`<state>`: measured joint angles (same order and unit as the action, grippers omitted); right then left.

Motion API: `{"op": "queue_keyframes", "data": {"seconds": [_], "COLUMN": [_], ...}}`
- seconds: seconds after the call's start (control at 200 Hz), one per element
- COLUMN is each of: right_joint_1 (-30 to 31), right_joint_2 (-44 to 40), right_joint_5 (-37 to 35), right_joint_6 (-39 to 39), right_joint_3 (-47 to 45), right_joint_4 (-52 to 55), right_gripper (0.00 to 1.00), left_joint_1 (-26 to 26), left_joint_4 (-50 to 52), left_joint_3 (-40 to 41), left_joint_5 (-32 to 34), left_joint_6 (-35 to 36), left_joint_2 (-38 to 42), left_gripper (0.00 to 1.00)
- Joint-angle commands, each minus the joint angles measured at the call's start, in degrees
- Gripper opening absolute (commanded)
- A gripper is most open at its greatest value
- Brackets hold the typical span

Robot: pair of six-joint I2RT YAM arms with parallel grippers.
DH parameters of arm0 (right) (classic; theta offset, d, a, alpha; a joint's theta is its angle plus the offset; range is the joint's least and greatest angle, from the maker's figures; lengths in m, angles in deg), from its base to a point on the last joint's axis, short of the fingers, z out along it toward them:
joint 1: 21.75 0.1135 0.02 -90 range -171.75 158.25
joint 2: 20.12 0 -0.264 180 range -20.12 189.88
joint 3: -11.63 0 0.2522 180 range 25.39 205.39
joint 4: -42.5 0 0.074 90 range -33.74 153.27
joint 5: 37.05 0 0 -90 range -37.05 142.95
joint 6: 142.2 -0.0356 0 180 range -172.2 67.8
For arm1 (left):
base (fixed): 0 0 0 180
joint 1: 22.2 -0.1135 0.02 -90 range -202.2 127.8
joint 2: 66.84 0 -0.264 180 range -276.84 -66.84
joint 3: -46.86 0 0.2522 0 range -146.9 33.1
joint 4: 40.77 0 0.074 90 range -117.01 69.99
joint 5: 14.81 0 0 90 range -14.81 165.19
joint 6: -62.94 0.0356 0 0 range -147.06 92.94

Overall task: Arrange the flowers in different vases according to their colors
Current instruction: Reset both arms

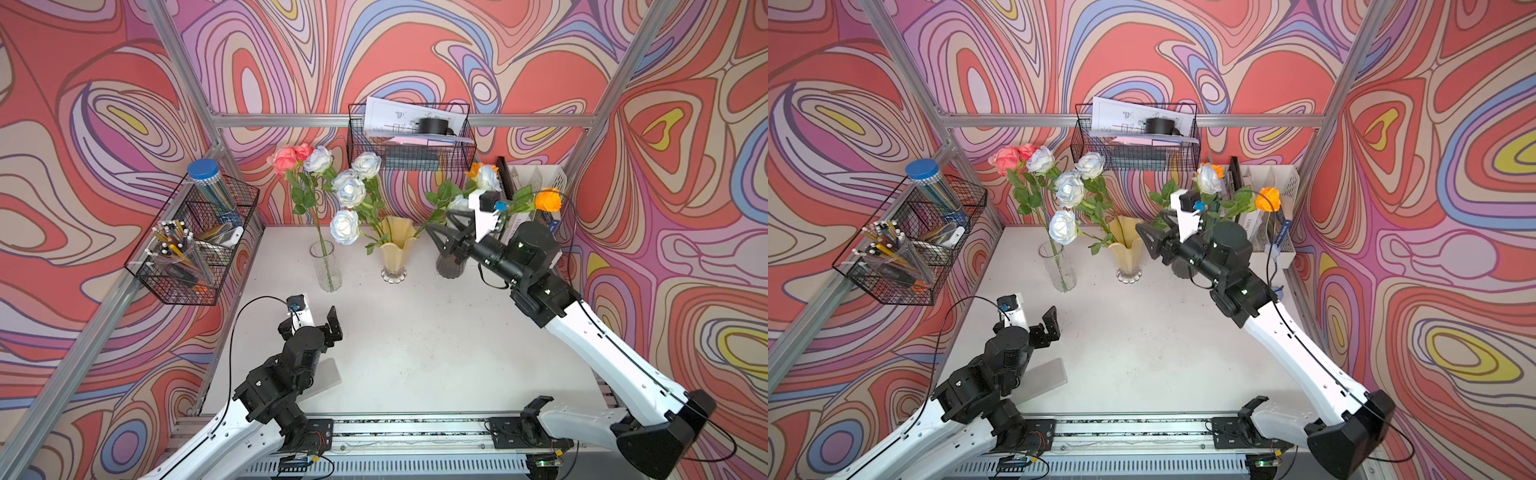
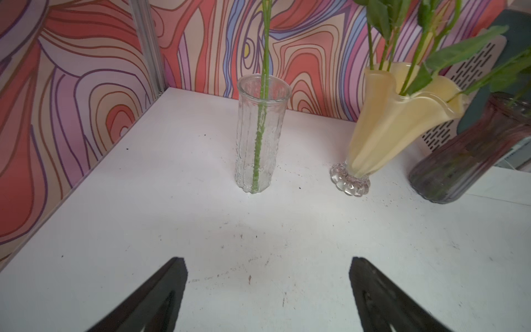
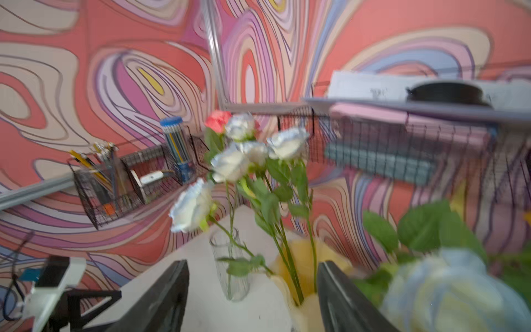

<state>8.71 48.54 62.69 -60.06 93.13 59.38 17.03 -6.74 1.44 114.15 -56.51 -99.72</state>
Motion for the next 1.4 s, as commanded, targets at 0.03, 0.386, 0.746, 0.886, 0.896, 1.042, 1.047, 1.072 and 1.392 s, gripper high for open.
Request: {"op": "queue_keyframes", "data": {"seconds": [0.03,0.386,0.746,0.886,0.896,1.042,1.047,1.072,1.392], "right_joint_1": [-1.3,-20.6,-21.9,-22.9,-22.9,-23.5,-23.5,-23.5,-24.0], "right_joint_2": [4.7,5.0,19.7,20.2,20.1,17.0,16.9,16.6,26.1], "right_joint_5": [-16.8,-33.2,-35.3,-31.3,-31.5,-30.6,-30.7,-30.2,-27.9], "right_joint_6": [-6.0,-4.9,10.1,13.2,13.1,10.0,10.0,9.8,9.1], "right_joint_3": [-8.9,-30.4,-38.7,-38.5,-38.4,-39.5,-39.6,-39.8,-49.2], "right_joint_4": [12.7,-25.3,-57.3,-57.2,-56.5,-51.1,-51.1,-51.0,-72.2], "right_gripper": [0.73,0.79,0.81,0.84,0.84,0.84,0.84,0.84,0.84], "left_joint_1": [-9.6,-31.2,-33.0,-33.0,-33.0,-33.3,-33.3,-33.1,-33.8], "left_joint_4": [-4.7,-38.8,-73.7,-85.8,-85.0,-86.0,-87.0,-91.4,-77.9], "left_joint_3": [-2.5,1.6,15.7,18.6,18.6,18.0,17.9,17.8,12.6], "left_joint_5": [-5.7,-5.1,-14.2,-18.9,-19.4,-23.9,-24.0,-23.3,-23.0], "left_joint_6": [1.2,14.2,27.4,29.6,29.4,30.1,30.5,31.6,30.0], "left_joint_2": [-10.6,-31.4,-44.4,-51.8,-51.5,-54.6,-55.3,-58.2,-56.5], "left_gripper": [0.98,0.99,0.98,0.97,0.97,0.99,0.98,0.99,0.98]}}
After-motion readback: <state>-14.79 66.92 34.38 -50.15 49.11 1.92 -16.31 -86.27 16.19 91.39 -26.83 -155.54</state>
